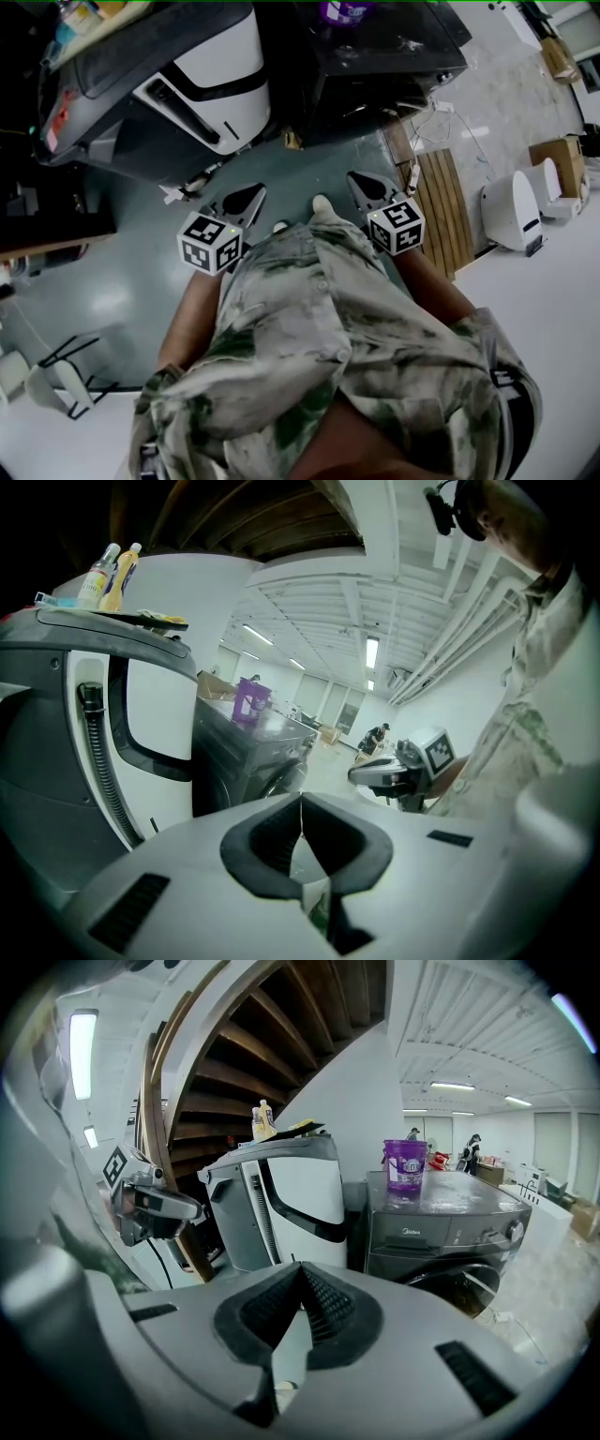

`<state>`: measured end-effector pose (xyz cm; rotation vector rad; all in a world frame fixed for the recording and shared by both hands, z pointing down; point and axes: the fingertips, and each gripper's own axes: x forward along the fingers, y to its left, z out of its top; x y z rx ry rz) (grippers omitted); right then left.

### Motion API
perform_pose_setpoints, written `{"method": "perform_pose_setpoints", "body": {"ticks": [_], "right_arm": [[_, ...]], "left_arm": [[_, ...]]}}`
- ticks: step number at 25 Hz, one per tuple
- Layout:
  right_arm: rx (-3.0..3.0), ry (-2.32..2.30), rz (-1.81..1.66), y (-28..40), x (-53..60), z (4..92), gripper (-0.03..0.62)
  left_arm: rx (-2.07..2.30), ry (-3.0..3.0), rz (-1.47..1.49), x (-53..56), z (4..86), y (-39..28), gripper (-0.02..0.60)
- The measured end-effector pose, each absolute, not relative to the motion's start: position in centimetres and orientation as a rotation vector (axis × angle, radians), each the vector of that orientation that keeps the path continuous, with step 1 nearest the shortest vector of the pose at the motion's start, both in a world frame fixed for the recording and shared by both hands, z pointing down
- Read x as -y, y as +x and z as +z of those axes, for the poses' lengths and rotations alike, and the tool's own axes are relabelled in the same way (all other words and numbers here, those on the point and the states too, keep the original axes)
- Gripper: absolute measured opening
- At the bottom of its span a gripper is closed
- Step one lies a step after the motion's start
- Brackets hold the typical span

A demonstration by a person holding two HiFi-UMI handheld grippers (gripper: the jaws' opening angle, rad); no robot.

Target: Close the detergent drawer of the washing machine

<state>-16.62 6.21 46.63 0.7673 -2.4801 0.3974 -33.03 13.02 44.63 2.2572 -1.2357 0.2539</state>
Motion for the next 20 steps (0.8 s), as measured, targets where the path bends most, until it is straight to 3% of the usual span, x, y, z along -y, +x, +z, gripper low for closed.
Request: {"method": "perform_pose_setpoints", "body": {"ticks": [20], "right_arm": [[2.472, 0.795, 0.397, -14.9, -4.1, 46.6, 0.021]], "left_arm": [[1.223, 2.254, 0.256, -10.8, 45.0, -31.8, 0.025]]}}
